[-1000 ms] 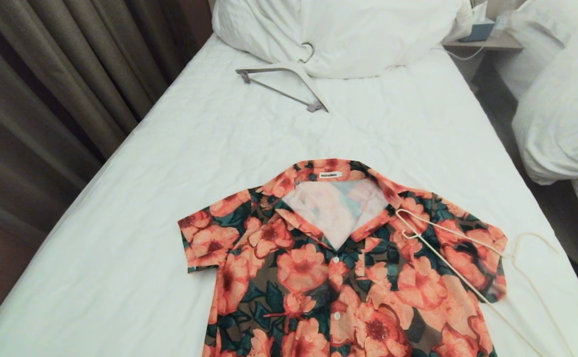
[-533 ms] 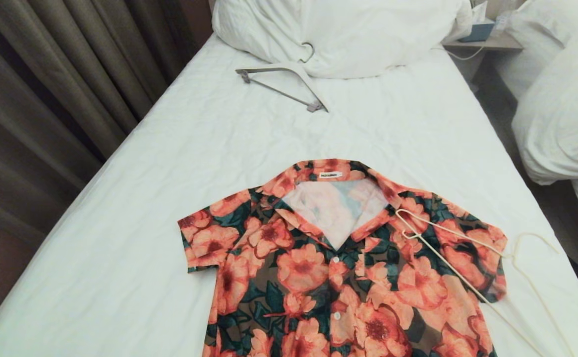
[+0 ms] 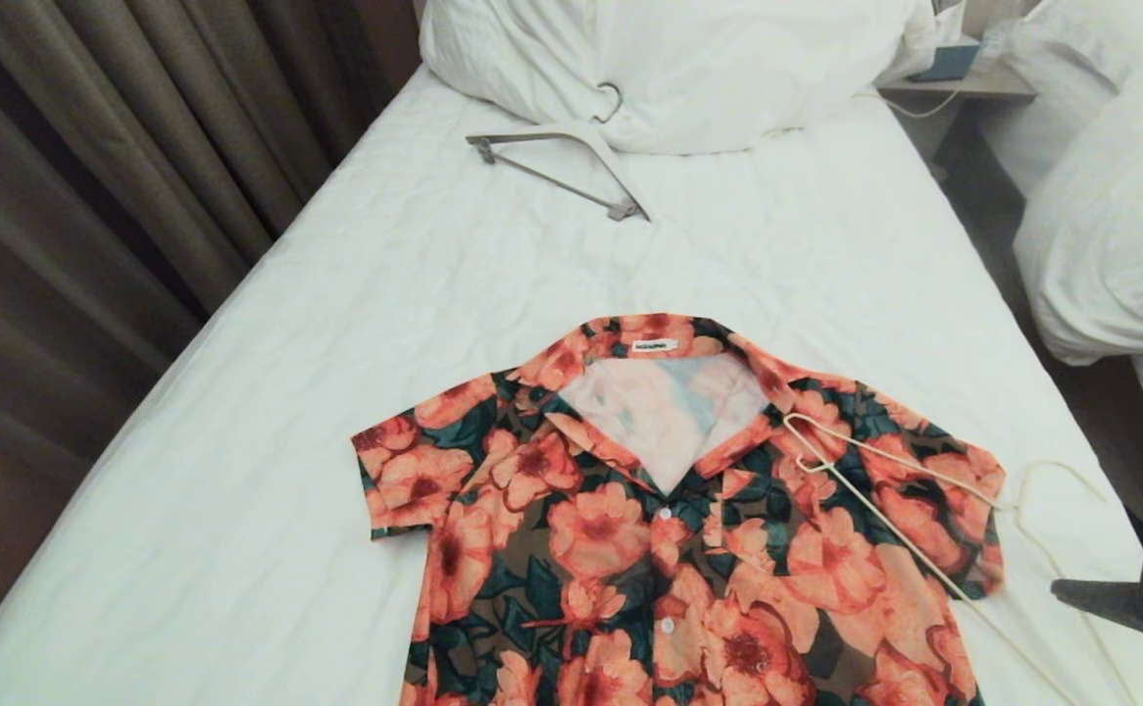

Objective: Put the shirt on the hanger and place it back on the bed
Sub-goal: Lift the shirt and hanger

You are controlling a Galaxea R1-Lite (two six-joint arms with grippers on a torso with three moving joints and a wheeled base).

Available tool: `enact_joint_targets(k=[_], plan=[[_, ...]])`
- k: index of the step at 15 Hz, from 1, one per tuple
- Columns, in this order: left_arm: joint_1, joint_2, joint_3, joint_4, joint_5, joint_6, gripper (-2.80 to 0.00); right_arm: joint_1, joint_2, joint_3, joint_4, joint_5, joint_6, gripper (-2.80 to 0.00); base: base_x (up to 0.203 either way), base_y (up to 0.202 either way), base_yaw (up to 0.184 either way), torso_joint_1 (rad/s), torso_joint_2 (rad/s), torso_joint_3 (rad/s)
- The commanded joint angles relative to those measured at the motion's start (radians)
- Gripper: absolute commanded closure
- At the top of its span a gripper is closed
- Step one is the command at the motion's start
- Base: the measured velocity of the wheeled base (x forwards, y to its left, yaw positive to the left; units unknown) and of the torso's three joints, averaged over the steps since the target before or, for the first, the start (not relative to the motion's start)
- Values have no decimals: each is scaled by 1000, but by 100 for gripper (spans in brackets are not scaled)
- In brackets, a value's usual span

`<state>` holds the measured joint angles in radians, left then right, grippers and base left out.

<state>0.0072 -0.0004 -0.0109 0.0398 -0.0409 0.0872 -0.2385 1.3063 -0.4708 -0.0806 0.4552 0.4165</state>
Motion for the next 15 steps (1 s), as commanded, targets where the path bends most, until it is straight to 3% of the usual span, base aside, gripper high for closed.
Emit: enact_joint_targets(k=[1,3,6,7,9,11,13,15], plan=[[0,0,0,0,-1,0,0,-89,217,-25,0,49,-31,0,0,0,0,0,0,0],[0,0,0,0,-1,0,0,-192,281,-82,55,95,-145,0,0,0,0,0,0,0],[0,-1,0,0,-1,0,0,-279,313,-217,286,129,-282,0,0,0,0,0,0,0],[0,0,0,0,-1,0,0,-304,327,-263,360,157,-317,-280,0,0,0,0,0,0],[0,0,0,0,-1,0,0,-333,356,-306,458,181,-421,-280,0,0,0,0,0,0],[0,-1,0,0,-1,0,0,-357,390,-309,465,196,-511,-280,0,0,0,0,0,0],[0,0,0,0,-1,0,0,-410,442,-326,470,304,-646,-280,0,0,0,0,0,0],[0,0,0,0,-1,0,0,-430,492,-361,474,404,-705,-280,0,0,0,0,0,0]])
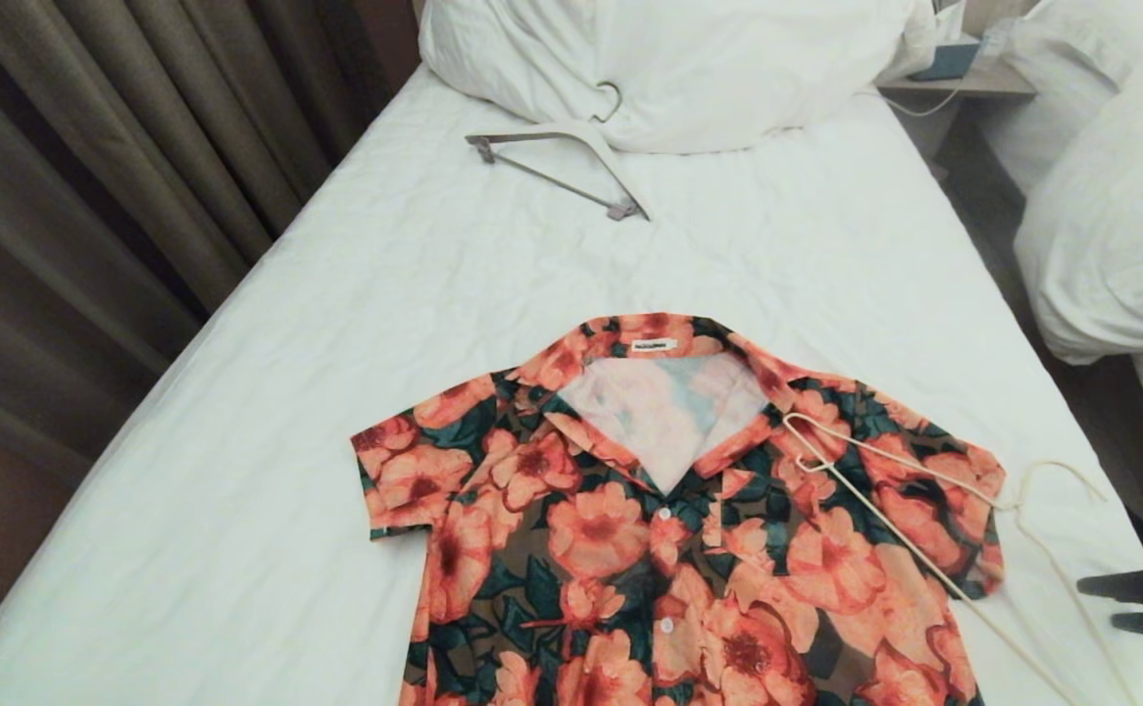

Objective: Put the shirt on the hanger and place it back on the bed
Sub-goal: Lift the shirt and hanger

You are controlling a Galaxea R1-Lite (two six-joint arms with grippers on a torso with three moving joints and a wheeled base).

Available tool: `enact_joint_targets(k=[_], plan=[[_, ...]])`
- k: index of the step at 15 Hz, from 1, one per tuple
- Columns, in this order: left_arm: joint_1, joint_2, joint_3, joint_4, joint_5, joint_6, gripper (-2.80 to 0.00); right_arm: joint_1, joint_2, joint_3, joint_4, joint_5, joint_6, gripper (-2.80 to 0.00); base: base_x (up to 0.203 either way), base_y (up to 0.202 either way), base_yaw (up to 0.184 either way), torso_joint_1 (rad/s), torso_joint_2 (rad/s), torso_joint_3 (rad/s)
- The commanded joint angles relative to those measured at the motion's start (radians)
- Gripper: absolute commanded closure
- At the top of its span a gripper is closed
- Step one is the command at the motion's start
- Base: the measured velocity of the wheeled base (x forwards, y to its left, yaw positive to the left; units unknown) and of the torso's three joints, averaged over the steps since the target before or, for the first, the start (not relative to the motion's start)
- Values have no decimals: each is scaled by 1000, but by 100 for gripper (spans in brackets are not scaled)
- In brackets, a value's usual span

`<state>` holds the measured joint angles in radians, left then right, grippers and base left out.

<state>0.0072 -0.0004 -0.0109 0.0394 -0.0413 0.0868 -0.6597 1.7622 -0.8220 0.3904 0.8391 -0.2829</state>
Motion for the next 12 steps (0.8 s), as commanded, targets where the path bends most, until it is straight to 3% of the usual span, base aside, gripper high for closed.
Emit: enact_joint_targets(k=[1,4,6,8,12], plan=[[0,-1,0,1,0,1,0,-20,60,-14,3,59,-62,-280,0,0,0,0,0,0],[0,-1,0,1,0,1,0,-53,146,-16,62,250,-281,-280,0,0,0,0,0,0],[0,0,0,1,0,1,0,-45,199,-18,87,292,-364,-280,0,0,0,0,0,0],[0,0,0,1,0,1,0,-32,229,-21,90,365,-402,-280,0,0,0,0,0,0],[0,0,0,1,0,1,0,44,233,-17,90,409,-409,-280,0,0,0,0,0,0]])
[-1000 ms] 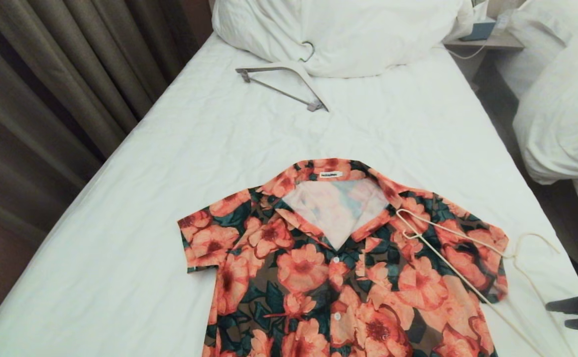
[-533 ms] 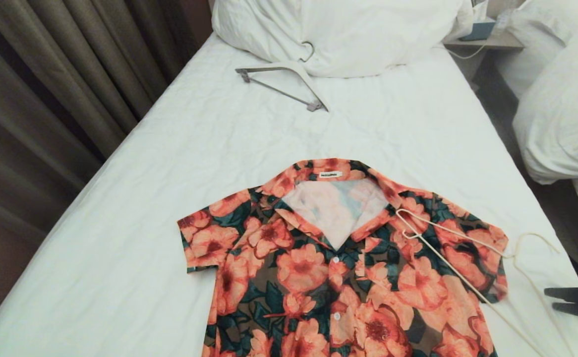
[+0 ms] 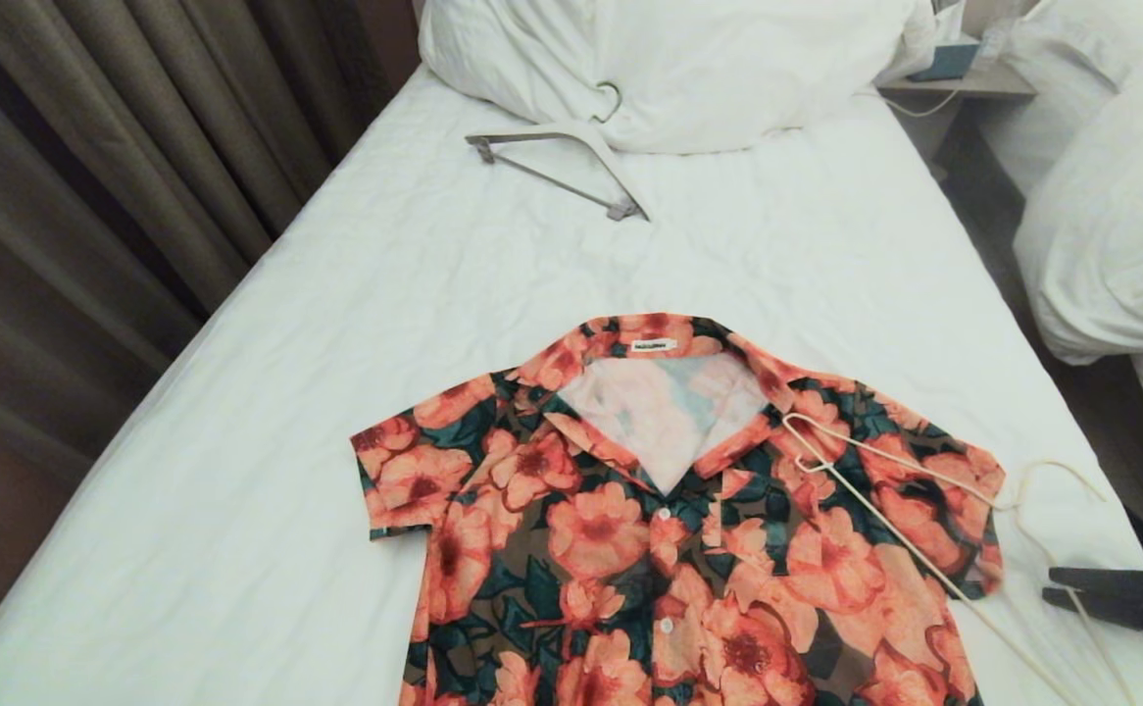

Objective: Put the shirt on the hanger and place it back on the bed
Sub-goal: Lift the shirt and hanger

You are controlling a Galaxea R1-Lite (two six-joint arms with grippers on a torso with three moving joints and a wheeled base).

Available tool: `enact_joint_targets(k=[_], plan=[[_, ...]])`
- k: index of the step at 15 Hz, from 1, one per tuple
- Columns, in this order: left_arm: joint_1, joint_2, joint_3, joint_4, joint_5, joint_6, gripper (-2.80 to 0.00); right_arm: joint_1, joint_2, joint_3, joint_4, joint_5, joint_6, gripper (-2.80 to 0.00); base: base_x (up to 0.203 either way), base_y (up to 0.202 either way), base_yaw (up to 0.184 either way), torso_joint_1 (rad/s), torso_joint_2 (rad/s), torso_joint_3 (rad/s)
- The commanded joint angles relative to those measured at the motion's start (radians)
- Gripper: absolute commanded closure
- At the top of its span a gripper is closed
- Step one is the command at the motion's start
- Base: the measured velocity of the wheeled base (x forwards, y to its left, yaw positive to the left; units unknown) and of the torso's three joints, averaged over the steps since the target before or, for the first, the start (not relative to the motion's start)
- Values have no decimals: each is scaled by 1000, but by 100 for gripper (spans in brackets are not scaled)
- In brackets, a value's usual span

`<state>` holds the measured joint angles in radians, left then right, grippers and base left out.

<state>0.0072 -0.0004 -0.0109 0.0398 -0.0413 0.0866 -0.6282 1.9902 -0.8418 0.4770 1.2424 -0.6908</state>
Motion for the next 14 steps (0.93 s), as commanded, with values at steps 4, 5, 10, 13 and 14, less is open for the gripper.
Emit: enact_joint_targets(k=[4,5,10,13,14], plan=[[0,0,0,0,0,1,0,70,-5,3,2,16,-10,-280,0,0,0,0,0,0],[0,-1,0,0,0,1,0,76,-5,0,2,23,-10,-280,0,0,0,0,0,0],[0,0,0,0,0,1,0,78,-4,6,3,26,-29,0,0,0,0,0,0,0],[0,0,0,0,0,1,0,76,-23,4,1,26,-29,0,0,0,0,0,0,0],[0,0,0,0,0,1,0,77,-37,3,1,27,-29,0,0,0,0,0,0,0]])
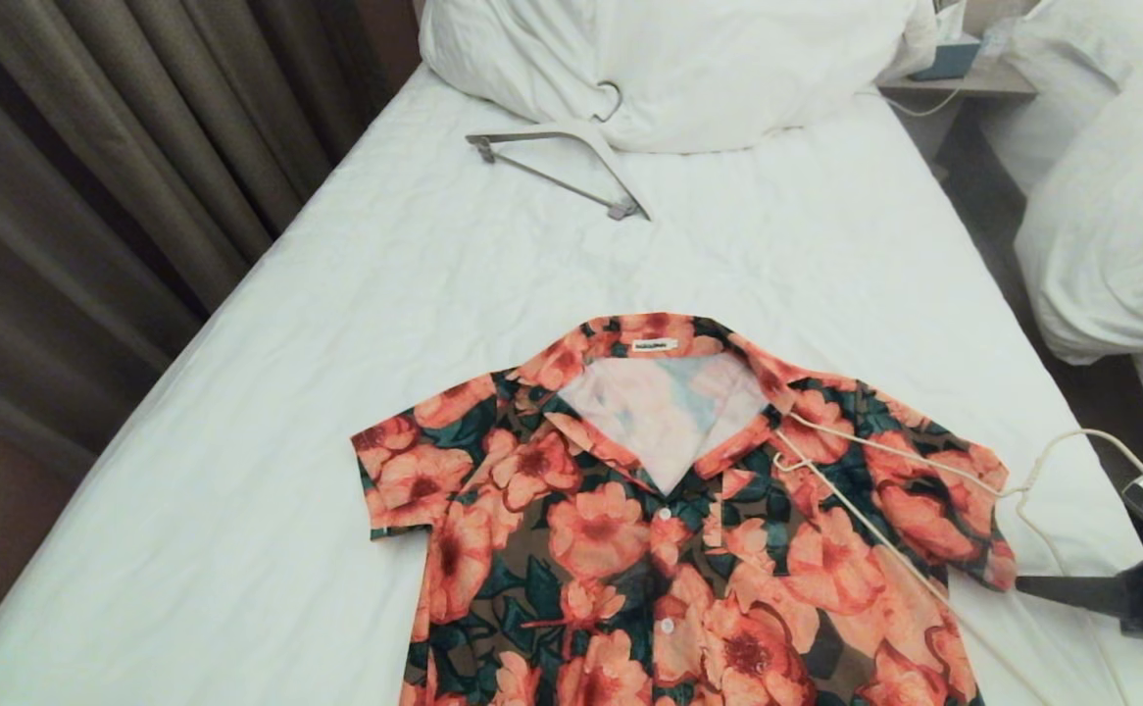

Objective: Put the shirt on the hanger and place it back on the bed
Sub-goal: Lift the shirt and hanger

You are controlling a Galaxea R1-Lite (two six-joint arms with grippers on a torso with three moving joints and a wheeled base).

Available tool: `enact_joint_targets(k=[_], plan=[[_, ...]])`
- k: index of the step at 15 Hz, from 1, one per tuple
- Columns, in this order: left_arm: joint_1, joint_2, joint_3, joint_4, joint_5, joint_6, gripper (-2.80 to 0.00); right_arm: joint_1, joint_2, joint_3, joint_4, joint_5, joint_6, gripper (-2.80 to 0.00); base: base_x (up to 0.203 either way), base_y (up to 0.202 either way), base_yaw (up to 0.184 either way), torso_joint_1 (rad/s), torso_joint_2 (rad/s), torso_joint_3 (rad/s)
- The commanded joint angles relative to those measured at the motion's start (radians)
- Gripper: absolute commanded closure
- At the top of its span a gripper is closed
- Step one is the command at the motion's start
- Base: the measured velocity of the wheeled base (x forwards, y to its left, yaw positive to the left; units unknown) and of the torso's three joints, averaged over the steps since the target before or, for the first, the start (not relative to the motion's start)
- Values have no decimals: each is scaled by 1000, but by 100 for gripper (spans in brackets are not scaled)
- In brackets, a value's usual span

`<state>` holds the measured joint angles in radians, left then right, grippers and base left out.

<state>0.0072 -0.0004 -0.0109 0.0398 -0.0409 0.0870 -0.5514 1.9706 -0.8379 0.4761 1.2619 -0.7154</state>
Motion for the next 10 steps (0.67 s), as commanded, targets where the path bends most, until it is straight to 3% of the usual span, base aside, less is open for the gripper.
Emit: enact_joint_targets(k=[1,7,10], plan=[[0,0,0,0,-1,0,0,-1,-34,1,3,7,-4,0,0,0,0,0,0,0],[0,0,0,0,-1,0,0,-14,-201,1,5,-2,-16,0,0,0,0,0,0,0],[0,0,0,0,-1,0,0,-3,-267,9,4,-4,-121,0,0,0,0,0,0,0]])
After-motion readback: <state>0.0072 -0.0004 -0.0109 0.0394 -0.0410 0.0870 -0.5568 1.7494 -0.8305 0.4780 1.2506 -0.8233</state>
